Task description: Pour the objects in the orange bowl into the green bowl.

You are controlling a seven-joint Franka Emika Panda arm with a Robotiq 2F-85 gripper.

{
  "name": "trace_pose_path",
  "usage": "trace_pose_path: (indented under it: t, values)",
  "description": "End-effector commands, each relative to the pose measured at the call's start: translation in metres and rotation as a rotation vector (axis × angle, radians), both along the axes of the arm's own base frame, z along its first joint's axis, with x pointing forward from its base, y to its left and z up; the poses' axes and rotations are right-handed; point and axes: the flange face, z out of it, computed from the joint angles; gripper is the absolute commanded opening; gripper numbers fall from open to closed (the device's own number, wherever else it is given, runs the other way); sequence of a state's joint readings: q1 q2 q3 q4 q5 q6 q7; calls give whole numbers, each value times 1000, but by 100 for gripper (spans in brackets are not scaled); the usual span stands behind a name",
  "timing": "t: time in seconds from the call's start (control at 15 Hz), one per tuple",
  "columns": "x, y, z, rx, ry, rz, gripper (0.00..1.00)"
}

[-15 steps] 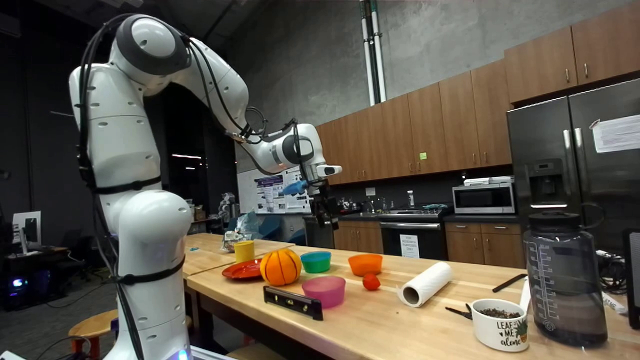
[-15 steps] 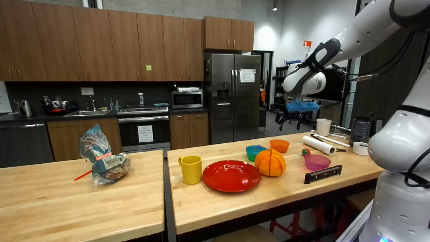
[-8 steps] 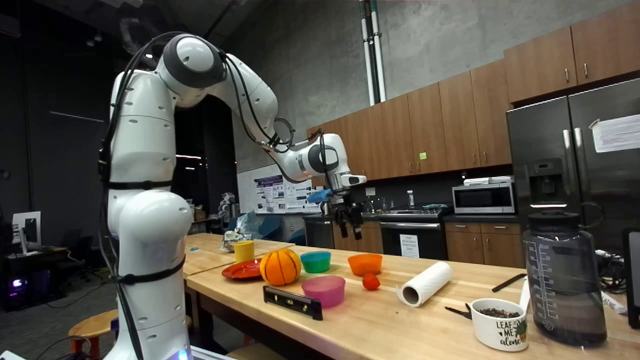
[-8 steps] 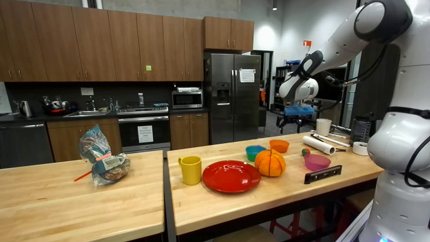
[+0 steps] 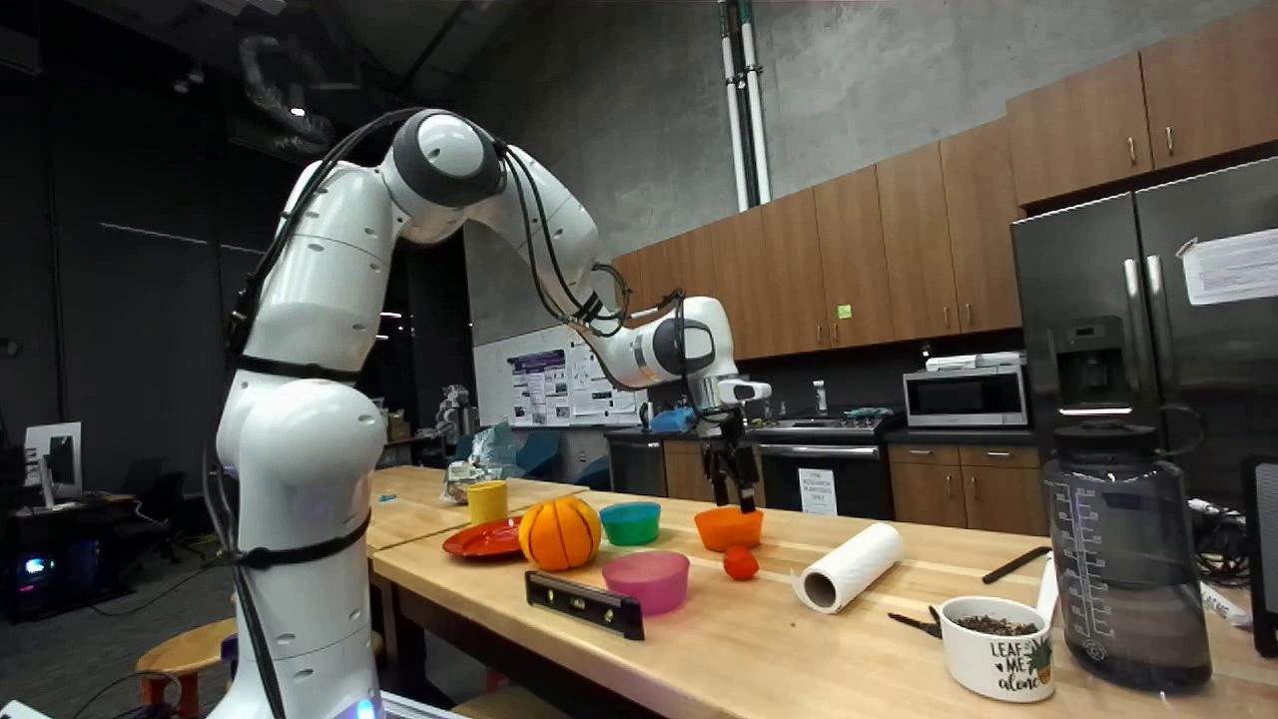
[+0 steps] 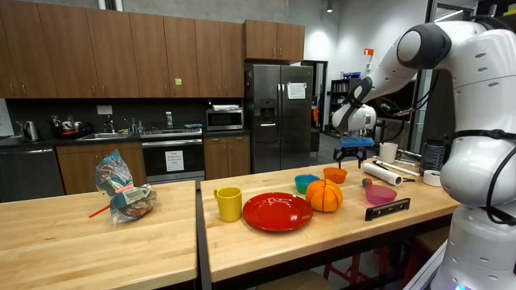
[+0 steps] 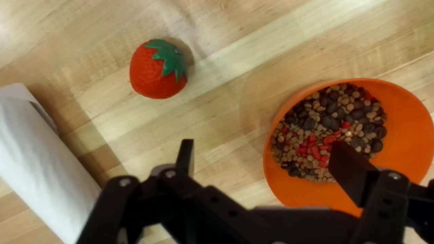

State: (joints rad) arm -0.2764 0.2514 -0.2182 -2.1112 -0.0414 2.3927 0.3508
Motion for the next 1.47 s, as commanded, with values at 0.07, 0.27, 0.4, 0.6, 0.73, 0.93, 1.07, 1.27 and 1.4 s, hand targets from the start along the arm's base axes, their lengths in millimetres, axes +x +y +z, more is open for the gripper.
trace_pose_path:
  t: [0.07, 0.27, 0.4, 0.6, 0.73, 0.93, 1.07, 1.27, 1.4]
  values:
    - [12, -14, -19, 30, 10, -50, 68]
    - [15, -15, -22, 43, 6, -70, 45]
    - [17, -14, -22, 43, 7, -68, 29]
    - [17, -11, -23, 43, 14, -63, 6]
    - [17, -8, -23, 49, 23, -56, 0]
    - [19, 0, -17, 59, 33, -44, 2]
    - [19, 7, -13, 70, 44, -35, 1]
    - [19, 13, -2, 74, 40, -23, 1]
    - [18, 16, 11, 66, 14, -18, 1]
